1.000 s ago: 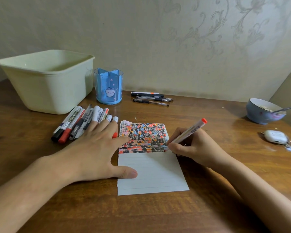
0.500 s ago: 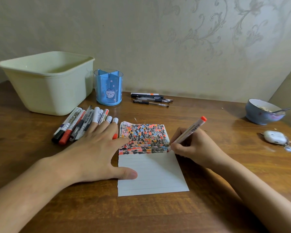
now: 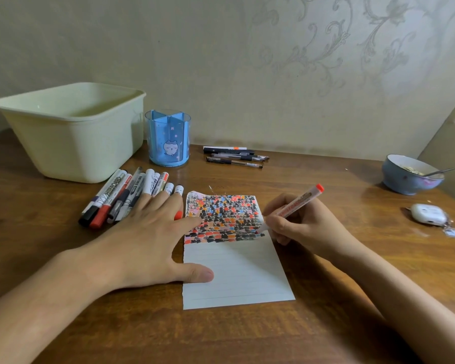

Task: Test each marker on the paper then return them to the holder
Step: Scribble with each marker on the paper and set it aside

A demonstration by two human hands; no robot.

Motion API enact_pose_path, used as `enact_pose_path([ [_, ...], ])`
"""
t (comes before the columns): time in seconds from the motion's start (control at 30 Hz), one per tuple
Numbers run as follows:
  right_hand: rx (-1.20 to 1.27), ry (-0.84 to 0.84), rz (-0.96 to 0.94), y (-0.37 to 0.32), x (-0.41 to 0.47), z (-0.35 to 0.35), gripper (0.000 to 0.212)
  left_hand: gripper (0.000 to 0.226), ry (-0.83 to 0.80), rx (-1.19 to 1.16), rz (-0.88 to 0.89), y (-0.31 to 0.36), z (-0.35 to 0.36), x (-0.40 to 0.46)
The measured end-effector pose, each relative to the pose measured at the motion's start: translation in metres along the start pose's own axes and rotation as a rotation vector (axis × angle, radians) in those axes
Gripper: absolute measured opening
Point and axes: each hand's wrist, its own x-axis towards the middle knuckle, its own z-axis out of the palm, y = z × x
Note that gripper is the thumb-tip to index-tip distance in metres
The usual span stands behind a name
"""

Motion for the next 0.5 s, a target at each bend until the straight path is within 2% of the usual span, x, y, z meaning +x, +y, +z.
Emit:
enact_pose_path([
  [0.3, -0.145, 0.068, 0.090, 0.0010, 0.0012, 0.0005, 0.008, 0.110, -0.009, -0.005, -0.004, 0.0000, 0.0000, 0.0008],
  [0.5, -0.162, 0.035, 0.102, 0.0000, 0.0011, 0.0006, 0.009, 0.110, 0.013, -0.004, 0.000, 0.0018, -0.0006, 0.0003],
])
